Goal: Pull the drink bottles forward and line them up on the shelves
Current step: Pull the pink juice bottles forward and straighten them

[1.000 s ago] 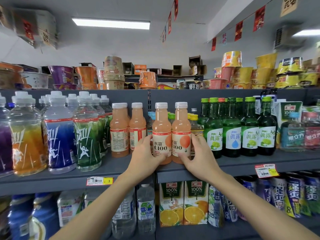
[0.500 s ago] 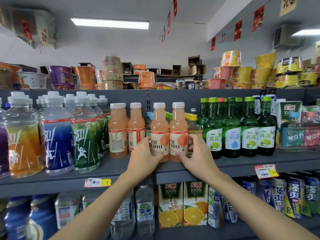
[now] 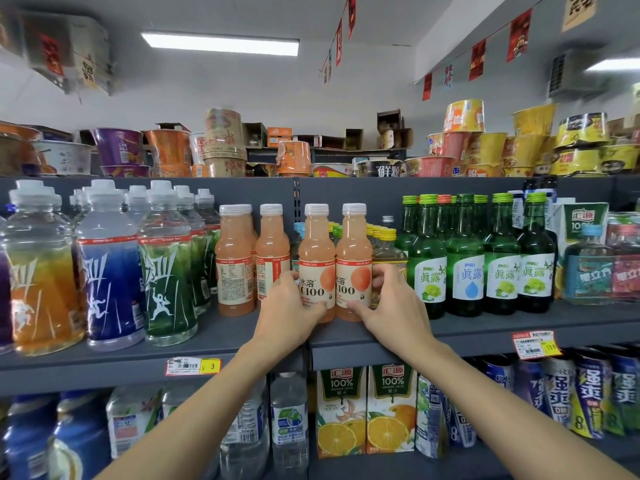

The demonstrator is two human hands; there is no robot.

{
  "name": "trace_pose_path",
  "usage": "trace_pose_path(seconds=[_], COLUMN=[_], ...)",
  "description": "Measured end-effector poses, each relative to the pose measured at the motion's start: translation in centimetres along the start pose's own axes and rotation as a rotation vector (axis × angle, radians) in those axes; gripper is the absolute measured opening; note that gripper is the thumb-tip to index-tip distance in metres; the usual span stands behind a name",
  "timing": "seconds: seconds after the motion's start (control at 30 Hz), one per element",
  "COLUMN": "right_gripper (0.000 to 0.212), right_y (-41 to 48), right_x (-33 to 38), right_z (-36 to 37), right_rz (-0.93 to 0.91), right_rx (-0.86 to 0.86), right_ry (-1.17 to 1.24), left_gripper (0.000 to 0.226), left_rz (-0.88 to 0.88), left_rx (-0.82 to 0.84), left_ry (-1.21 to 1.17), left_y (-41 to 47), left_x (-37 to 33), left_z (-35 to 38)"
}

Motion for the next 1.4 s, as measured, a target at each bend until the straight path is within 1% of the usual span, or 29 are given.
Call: trace_pose_path(seconds=[0.1,0.23,0.37,0.5,0.6,0.7,0.8,0.87,0.97,1.03,1.1,1.17,1.27,1.4], right_gripper=[0.064,0.067,0.064,0.053,0.043,0.035,0.028,0.031,0.047,0.060,0.075,0.085,0.086,0.084], right_y=[0.1,0.5,0.4,0.4,0.9,1.8,2.7,3.4,4.3,5.0,5.9,6.7,7.6,8.5], right_x=[0.4,0.6,1.1,4.1,7.9,11.1,13.3,14.5,16.3,17.5,18.3,19.0,19.7,20.4], right_z=[-0.3,-0.5,-0.7,-1.4,-1.5,-0.8,-0.3,0.0,0.8,1.3,1.8,2.2,2.7,3.2], right_rz=[-0.003,0.015,-0.004,-0.137,-0.269,-0.336,-0.386,-0.417,-0.479,-0.487,-0.455,-0.437,-0.424,-0.378], right_rx=[-0.017,0.002,-0.002,-0.140,-0.231,-0.220,-0.234,-0.228,-0.177,-0.109,-0.039,0.021,0.080,0.126], right_ry=[-0.076,-0.137,-0.163,-0.119,-0.181,-0.247,-0.279,-0.293,-0.291,-0.299,-0.317,-0.334,-0.336,-0.363], left_gripper=[0.062,0.059,0.066,0.070,0.068,0.073,0.078,0.078,0.082,0.091,0.101,0.106,0.108,0.095], left_rz=[0.003,0.006,0.070,0.144,0.250,0.334,0.330,0.322,0.332,0.322,0.314,0.275,0.165,0.098], left_rx=[0.013,0.051,0.065,0.031,-0.005,-0.043,-0.065,-0.082,-0.094,-0.067,-0.033,-0.009,0.041,0.091], left_ry=[0.009,0.012,0.084,0.118,0.220,0.380,0.415,0.400,0.419,0.492,0.603,0.676,0.698,0.635], left_y=[0.0,0.0,0.0,0.5,1.2,2.1,3.2,3.7,4.5,5.2,5.9,6.7,7.8,8.3], left_x=[-0.1,-0.3,-0.8,-0.8,-0.9,-1.1,-0.6,-0.4,-0.4,-0.6,-0.7,-0.8,-0.8,-0.8], left_z=[-0.1,-0.3,-1.2,-3.5,-5.6,-7.6,-9.1,-9.9,-10.3,-10.1,-9.7,-9.6,-9.9,-10.1])
Point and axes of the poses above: each hand's wrist, its own y-axis towards the middle knuckle, its own z-axis out of the palm, x = y × z, the point moved 7 cm from there along y, towards the middle knuckle, and after that the axes turned 8 degrees about -y, right-handed, at the moved point
